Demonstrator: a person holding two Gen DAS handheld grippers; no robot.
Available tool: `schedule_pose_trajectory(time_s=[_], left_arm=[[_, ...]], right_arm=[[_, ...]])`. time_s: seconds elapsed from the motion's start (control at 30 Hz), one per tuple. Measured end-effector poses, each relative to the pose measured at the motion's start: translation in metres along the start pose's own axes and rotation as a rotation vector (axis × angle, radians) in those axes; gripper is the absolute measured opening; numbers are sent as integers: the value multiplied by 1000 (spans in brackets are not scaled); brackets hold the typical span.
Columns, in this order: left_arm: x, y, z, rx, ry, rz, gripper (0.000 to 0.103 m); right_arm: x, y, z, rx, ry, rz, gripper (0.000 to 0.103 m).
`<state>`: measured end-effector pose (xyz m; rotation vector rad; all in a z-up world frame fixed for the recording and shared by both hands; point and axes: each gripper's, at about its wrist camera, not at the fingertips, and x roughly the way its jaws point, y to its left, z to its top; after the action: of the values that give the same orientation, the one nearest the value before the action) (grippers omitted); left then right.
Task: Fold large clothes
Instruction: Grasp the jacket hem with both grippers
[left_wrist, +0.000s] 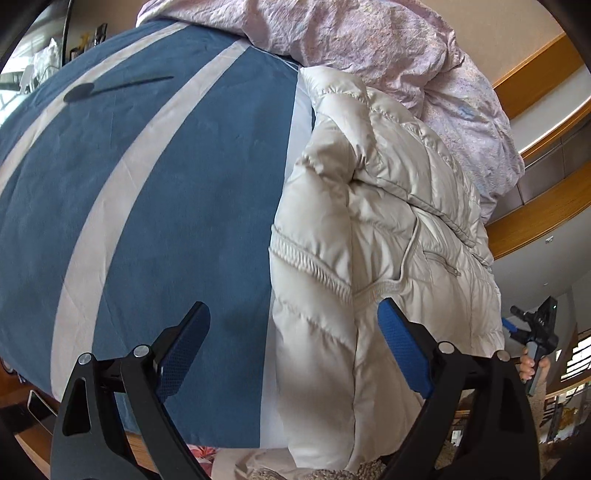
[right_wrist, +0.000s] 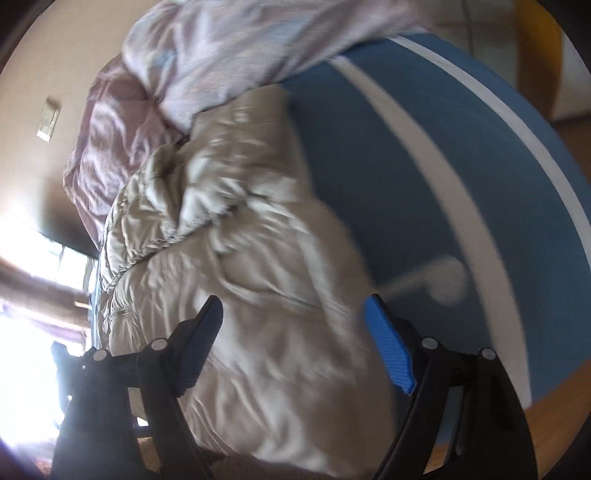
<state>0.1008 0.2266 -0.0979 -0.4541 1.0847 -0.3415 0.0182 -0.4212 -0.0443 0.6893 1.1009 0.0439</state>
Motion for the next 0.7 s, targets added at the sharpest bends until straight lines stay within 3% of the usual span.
schedule_pose_trajectory(time_s=[0.2,0.5,0.7], left_arm=[[1,-1,-14,-28,21,-70,90],[4,-4,-38,-95,67,-227,86],[5,-11,-51,-113,82,-280,85]], right_arm=[[10,-34,-14,62,71,96,80],[21,-44,-37,55,116,224,78],[19,-40,-48,33,126,282,77]])
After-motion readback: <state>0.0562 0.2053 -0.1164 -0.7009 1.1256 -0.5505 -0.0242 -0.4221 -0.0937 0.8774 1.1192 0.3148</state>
